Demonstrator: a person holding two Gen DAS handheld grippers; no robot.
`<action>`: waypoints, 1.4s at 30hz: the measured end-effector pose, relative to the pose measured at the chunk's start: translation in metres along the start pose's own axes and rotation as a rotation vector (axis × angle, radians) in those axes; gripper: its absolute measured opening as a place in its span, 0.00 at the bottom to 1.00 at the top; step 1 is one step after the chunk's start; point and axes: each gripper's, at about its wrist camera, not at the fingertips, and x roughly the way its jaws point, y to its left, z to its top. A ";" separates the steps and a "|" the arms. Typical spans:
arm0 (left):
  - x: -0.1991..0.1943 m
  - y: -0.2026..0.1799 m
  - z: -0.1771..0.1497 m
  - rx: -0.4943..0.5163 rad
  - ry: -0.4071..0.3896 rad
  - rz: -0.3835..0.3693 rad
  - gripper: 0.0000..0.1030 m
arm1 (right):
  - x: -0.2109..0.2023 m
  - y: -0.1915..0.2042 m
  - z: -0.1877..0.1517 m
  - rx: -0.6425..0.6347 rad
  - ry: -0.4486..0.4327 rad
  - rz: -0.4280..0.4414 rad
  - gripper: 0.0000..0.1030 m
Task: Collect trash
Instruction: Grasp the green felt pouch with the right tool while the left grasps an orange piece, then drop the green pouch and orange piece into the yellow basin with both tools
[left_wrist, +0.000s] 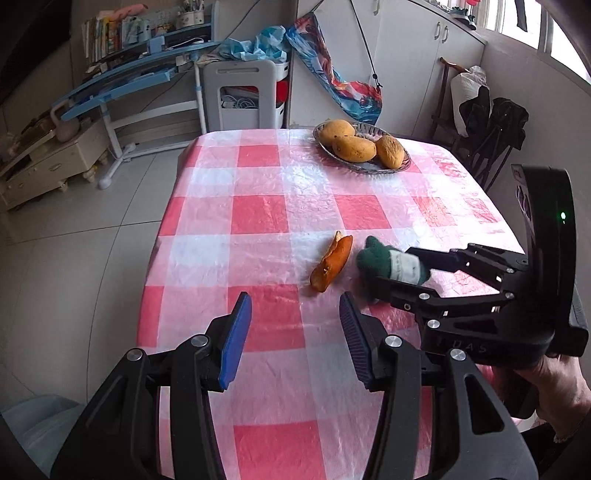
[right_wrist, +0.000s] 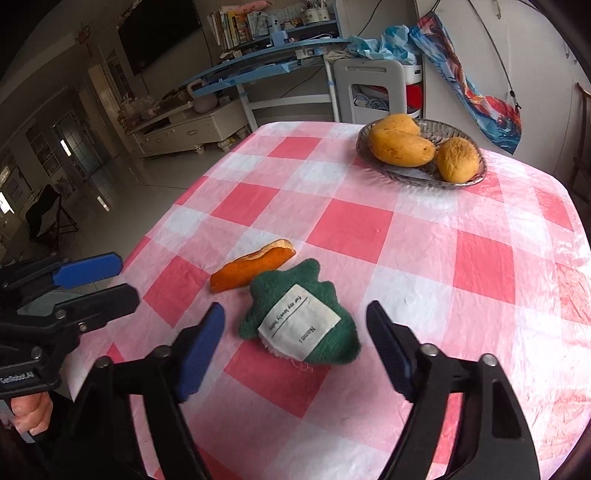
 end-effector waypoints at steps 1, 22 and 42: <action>0.005 -0.002 0.003 0.001 0.004 -0.003 0.46 | 0.003 0.000 0.000 -0.008 0.015 0.005 0.47; 0.045 -0.041 0.014 0.127 0.039 0.005 0.13 | -0.101 -0.007 -0.047 0.081 -0.024 0.094 0.37; -0.110 -0.042 -0.131 0.066 0.015 -0.021 0.13 | -0.133 0.101 -0.174 -0.039 0.135 0.152 0.65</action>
